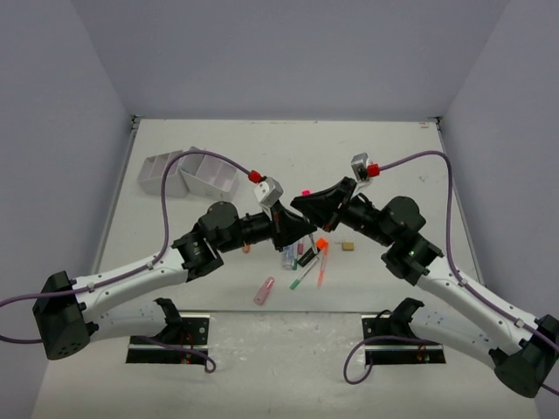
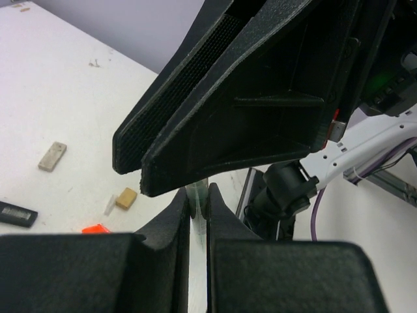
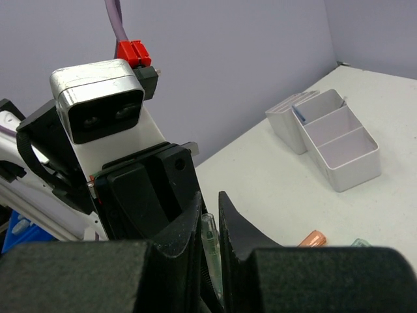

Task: Sort the stationery into containers
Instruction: Close the pen cap on the pen, then place the pen in the storage box.

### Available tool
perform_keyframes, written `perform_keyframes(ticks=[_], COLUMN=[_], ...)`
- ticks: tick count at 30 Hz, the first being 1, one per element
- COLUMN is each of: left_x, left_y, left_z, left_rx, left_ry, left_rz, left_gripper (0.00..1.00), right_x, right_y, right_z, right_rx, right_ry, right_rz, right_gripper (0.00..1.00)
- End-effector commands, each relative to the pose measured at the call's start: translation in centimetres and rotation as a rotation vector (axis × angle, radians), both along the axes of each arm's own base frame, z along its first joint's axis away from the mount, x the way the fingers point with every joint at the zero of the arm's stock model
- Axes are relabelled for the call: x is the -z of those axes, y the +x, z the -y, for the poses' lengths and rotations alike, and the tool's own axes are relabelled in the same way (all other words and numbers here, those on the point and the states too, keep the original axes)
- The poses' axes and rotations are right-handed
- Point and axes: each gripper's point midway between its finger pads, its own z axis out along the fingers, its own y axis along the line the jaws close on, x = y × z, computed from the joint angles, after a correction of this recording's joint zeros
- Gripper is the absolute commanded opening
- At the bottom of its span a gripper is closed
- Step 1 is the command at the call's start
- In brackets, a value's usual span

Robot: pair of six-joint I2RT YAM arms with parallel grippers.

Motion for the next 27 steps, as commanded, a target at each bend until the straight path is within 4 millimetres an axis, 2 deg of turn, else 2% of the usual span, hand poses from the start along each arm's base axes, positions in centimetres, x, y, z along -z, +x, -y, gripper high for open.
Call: perform_keyframes(ticks=[1,2,3,4,6,8,10,11,12,15,16,18,21,23,26,27], left_x=[-5.4,-5.4,-5.5,-5.5,-4.8,-3.9,-2.9,-2.9,-2.6,-2.2,-2.9,-4.9,-6.7,-6.5,-4.8,-4.6], left_y=[1.8,2.0,2.3,2.7,4.1,5.4,7.5,8.4,9.4,14.1,15.6,18.6,22.6,25.4,28.9,29.7], left_z=[0.1,-0.1,-0.3,-0.5,-1.0,-1.7,-3.3,-4.0,-4.8,-9.2,-11.0,-15.1,-21.4,-25.2,-28.3,-30.1], left_rx=[-0.071,-0.081,-0.099,-0.128,-0.201,-0.273,-0.373,-0.422,-0.464,-0.722,-0.839,-1.08,-1.407,-1.559,-1.64,-1.665], left_ry=[-0.13,-0.118,-0.108,-0.096,-0.048,0.003,0.034,0.035,0.044,0.102,0.125,0.157,0.233,0.29,0.327,0.312], left_rz=[0.138,0.141,0.147,0.154,0.15,0.134,0.101,0.082,0.067,0.016,0.021,0.031,0.051,0.064,0.083,0.07], left_gripper=[0.0,0.0,0.0,0.0,0.0,0.0,0.0,0.0,0.0,0.0,0.0,0.0,0.0,0.0,0.0,0.0], right_x=[4.2,4.6,4.9,5.0,3.8,3.4,3.5,2.6,2.4,0.7,0.5,0.3,1.2,2.5,4.2,4.9], right_y=[-3.0,-2.8,-2.7,-2.6,-2.2,-0.8,0.5,2.1,2.5,2.2,2.2,1.6,1.1,1.0,0.9,0.8], right_z=[-1.8,-1.6,-1.3,-1.0,0.4,2.0,5.1,7.5,9.0,14.2,15.3,16.3,16.2,16.0,15.6,15.5], right_rx=[-0.158,-0.137,-0.117,-0.097,-0.023,0.106,0.286,0.436,0.508,0.683,0.722,0.742,0.72,0.705,0.684,0.678], right_ry=[-0.098,-0.101,-0.105,-0.105,-0.08,-0.082,-0.095,-0.064,-0.048,0.025,0.037,0.047,0.026,0.002,-0.015,-0.026], right_rz=[-0.161,-0.168,-0.175,-0.178,-0.169,-0.2,-0.268,-0.277,-0.285,-0.257,-0.245,-0.217,-0.202,-0.206,-0.225,-0.228], right_gripper=[0.05,0.1,0.2,0.34,0.67,0.87,0.97,0.98,0.99,0.99,0.99,0.99,0.99,0.99,0.99,0.99])
